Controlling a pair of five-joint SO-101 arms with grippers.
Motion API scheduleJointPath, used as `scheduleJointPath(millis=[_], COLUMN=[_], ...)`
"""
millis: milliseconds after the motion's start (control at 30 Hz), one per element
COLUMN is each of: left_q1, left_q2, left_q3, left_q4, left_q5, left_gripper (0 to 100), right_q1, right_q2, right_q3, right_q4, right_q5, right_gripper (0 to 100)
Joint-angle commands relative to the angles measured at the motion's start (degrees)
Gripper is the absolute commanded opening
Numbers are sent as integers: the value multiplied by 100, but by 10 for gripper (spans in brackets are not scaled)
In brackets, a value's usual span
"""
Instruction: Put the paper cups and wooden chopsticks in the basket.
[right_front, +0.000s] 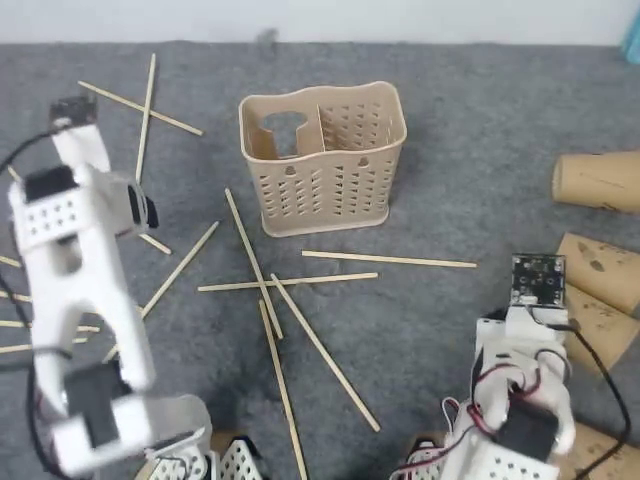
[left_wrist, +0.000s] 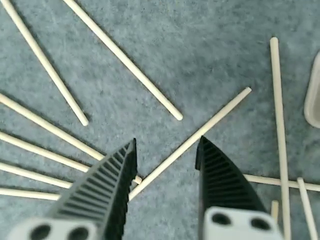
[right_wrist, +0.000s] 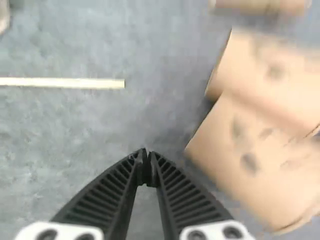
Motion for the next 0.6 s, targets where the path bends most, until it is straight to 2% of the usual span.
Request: scheduleJointPath(millis=[0, 100, 233, 400, 567], left_q1=[53, 53, 35, 44, 53], left_q2=[-1327, -2004, -2541, -2787, -2787], left_q3=[1341, 2273, 3029, 3802, 4787], left_q4=[-765, -1108, -1099, -1275, -2303], left_q5=[-79, -105, -114, -123, -132], left_gripper=[184, 184, 184, 184, 184], right_q1=[31, 347, 1095, 1921, 2703], right_q2=[-48, -22, 22, 22, 75], right_q3=[-1055, -1451, -1644, -1653, -1881], right_q4=[4, 4, 4, -4, -40], right_q5=[527, 536, 563, 1354, 1705], right_gripper=[9, 9, 9, 9, 9])
